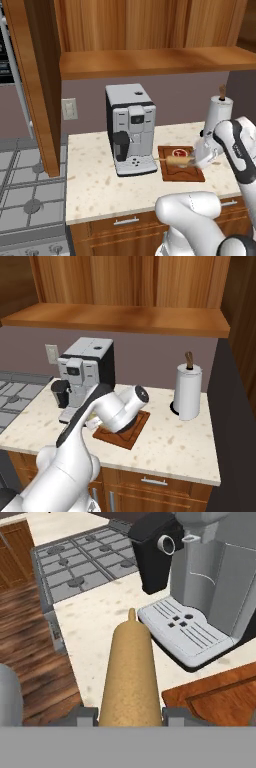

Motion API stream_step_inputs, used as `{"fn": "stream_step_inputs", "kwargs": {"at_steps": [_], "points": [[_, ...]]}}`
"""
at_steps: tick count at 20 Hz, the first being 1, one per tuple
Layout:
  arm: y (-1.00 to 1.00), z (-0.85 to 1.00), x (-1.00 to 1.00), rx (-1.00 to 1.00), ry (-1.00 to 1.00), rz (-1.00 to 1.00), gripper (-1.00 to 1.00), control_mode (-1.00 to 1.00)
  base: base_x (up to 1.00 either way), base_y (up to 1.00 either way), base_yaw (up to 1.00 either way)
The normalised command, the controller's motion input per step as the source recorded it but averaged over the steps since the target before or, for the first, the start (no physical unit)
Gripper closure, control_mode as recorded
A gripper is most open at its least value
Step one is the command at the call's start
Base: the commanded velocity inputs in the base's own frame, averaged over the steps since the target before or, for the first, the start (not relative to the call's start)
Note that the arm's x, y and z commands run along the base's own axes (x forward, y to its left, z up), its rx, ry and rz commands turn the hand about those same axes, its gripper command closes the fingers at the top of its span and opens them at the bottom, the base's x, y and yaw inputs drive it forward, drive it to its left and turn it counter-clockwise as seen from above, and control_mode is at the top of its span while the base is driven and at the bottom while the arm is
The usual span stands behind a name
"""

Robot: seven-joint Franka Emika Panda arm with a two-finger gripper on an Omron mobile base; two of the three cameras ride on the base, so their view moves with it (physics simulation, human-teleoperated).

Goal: Open the cabinet, retrieve the rolling pin, and place it next to the meat on the cutting board to prepare for tenderizing.

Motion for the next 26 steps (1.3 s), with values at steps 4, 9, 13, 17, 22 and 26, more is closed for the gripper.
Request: {"fn": "stream_step_inputs", "kwargs": {"at_steps": [4, 9, 13, 17, 22, 26], "points": [[-0.01, -0.44, 0.30, -0.01, 0.00, 0.10, 1.00, -1.00, 0.00, 0.00, 0.00], [-0.05, -0.39, 0.19, 0.00, -0.01, 0.08, 1.00, -1.00, 0.00, 0.00, 0.00], [-0.09, -0.36, 0.25, 0.00, -0.01, 0.09, 1.00, -1.00, 0.00, 0.00, 0.00], [-0.11, -0.32, 0.23, 0.00, 0.00, 0.09, 1.00, -1.00, 0.00, 0.00, 0.00], [-0.15, -0.26, 0.20, 0.00, 0.00, 0.08, 1.00, -1.00, 0.00, 0.00, 0.00], [-0.14, -0.23, 0.23, 0.00, 0.00, 0.08, 1.00, -1.00, 0.00, 0.00, 0.00]]}}
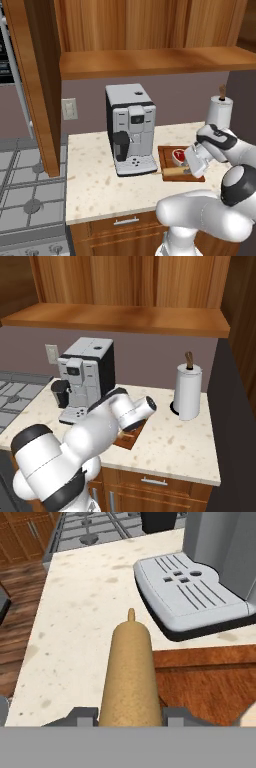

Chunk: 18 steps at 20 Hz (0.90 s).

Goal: Open the cabinet, retrieve the rolling pin, and place it next to the meat on the cutting board to prepare for tenderizing.

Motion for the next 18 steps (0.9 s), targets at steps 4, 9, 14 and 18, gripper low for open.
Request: {"fn": "stream_step_inputs", "kwargs": {"at_steps": [4, 9, 14, 18], "points": [[-0.14, -0.18, 0.28, 0.00, 0.00, 0.06, 1.00, -1.00, 0.00, 0.00, 0.00], [-0.08, -0.17, 0.24, 0.00, 0.00, 0.04, 1.00, -1.00, 0.00, 0.00, 0.00], [-0.03, -0.22, 0.03, 0.01, -0.01, 0.02, 1.00, -1.00, 0.00, 0.00, 0.00], [0.00, -0.29, 0.00, 0.00, 0.07, 0.00, -1.00, -1.00, 0.00, 0.00, 0.00]]}}
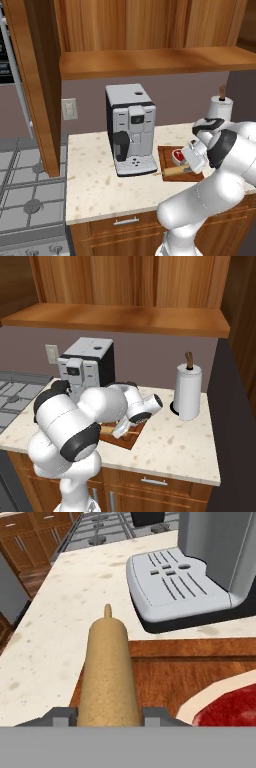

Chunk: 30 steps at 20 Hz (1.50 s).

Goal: Open the cabinet, retrieve the rolling pin, and place it next to the meat on the cutting board to prepare for tenderizing.

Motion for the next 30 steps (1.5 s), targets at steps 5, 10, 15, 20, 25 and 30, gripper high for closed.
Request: {"fn": "stream_step_inputs", "kwargs": {"at_steps": [5, 10, 15, 20, 25, 30], "points": [[0.00, -0.11, 0.03, 0.00, 0.02, 0.00, -1.00, -1.00, 0.00, 0.00, 0.00], [0.00, 0.00, -0.03, 0.00, -0.06, 0.00, -1.00, -1.00, 0.00, 0.00, 0.00], [0.00, 0.00, -0.16, 0.00, -0.09, 0.00, -1.00, -1.00, 0.00, 0.00, 0.00], [0.00, 0.03, -0.30, 0.00, -0.10, 0.00, -1.00, -1.00, 0.00, 0.00, 0.00], [0.00, 0.16, -0.38, 0.04, -0.06, 0.00, -1.00, -1.00, 0.00, 0.00, 0.00], [0.00, 0.31, -0.24, 0.04, -0.03, 0.00, -1.00, -1.00, 0.00, 0.00, 0.00]]}}
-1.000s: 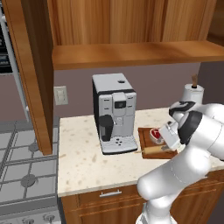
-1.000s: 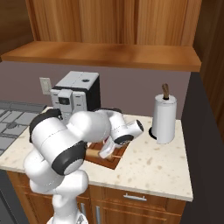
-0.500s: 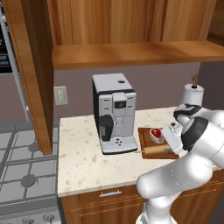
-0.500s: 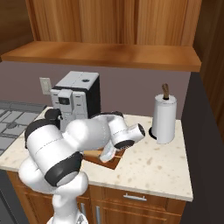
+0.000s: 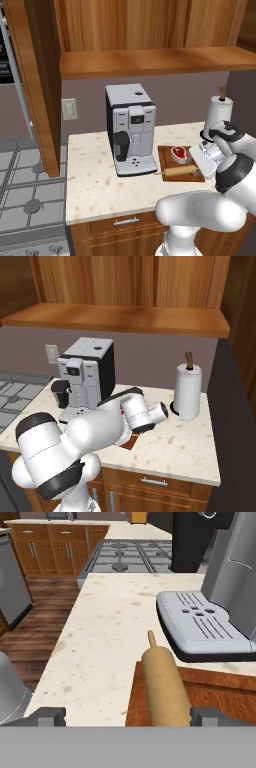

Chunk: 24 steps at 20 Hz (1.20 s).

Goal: Open the cabinet, retrieve the rolling pin, and place it next to the meat on the cutting board to prepare for tenderizing.

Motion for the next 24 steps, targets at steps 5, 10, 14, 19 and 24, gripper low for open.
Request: {"fn": "stream_step_inputs", "kwargs": {"at_steps": [5, 10, 14, 19, 24], "points": [[0.00, 0.31, -0.24, 0.03, -0.03, 0.01, -1.00, -1.00, 0.00, 0.00, 0.00], [0.00, 0.26, -0.31, 0.02, -0.03, 0.01, -1.00, -1.00, 0.00, 0.00, 0.00], [0.00, 0.23, -0.38, 0.02, -0.02, 0.01, -1.00, -1.00, 0.00, 0.00, 0.00], [0.04, 0.34, -0.32, 0.01, 0.00, 0.00, -1.00, -1.00, 0.00, 0.00, 0.00], [0.05, 0.36, -0.29, 0.01, 0.00, 0.00, -1.00, -1.00, 0.00, 0.00, 0.00]]}}
